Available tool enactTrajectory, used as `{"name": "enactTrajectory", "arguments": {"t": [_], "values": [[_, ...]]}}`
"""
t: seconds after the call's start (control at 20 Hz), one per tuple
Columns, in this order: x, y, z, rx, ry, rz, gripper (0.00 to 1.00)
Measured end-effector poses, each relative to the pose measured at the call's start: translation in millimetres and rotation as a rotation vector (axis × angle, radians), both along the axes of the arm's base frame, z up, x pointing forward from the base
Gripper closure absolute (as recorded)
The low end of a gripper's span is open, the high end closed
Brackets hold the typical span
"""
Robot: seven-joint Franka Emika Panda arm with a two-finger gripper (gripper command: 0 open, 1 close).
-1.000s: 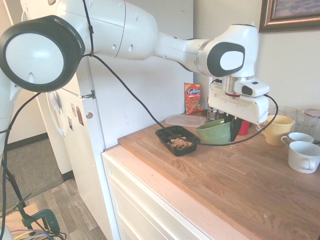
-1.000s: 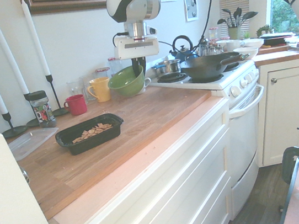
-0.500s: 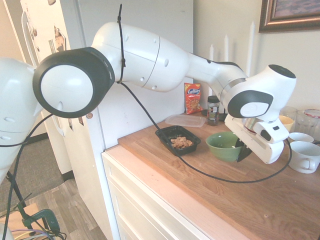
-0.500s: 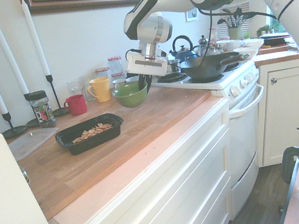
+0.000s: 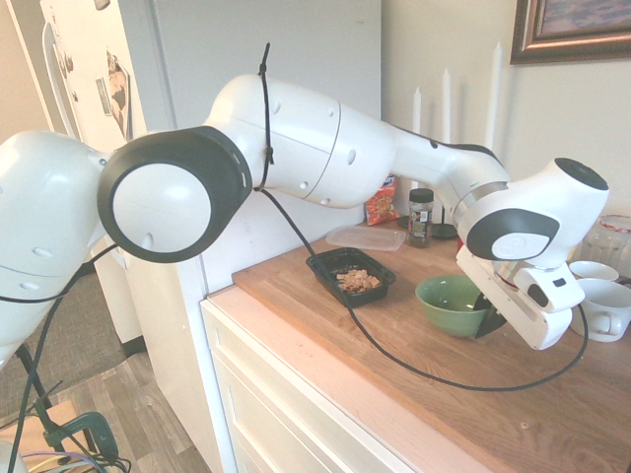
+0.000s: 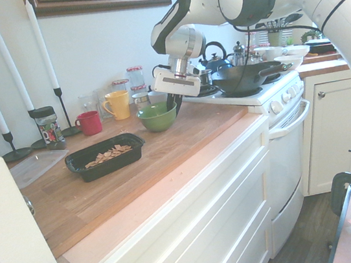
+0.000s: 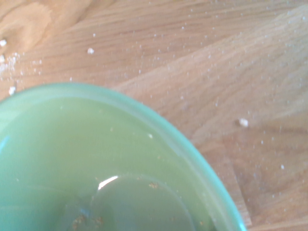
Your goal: Pour the cereal into the box
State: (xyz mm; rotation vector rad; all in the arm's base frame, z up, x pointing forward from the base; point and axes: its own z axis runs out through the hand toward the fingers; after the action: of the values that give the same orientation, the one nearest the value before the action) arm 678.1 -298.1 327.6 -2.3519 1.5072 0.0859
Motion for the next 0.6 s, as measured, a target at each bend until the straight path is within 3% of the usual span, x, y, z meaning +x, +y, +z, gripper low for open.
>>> {"name": "enactTrajectory", "arguments": {"t": [0.05,0.6], "values": [[-0.1,-0.3,0.0,0.001,0.000,-0.001,0.00],[-2.5,-7.3,-1.0,0.006,-0.012,-0.002,0.00]]}}
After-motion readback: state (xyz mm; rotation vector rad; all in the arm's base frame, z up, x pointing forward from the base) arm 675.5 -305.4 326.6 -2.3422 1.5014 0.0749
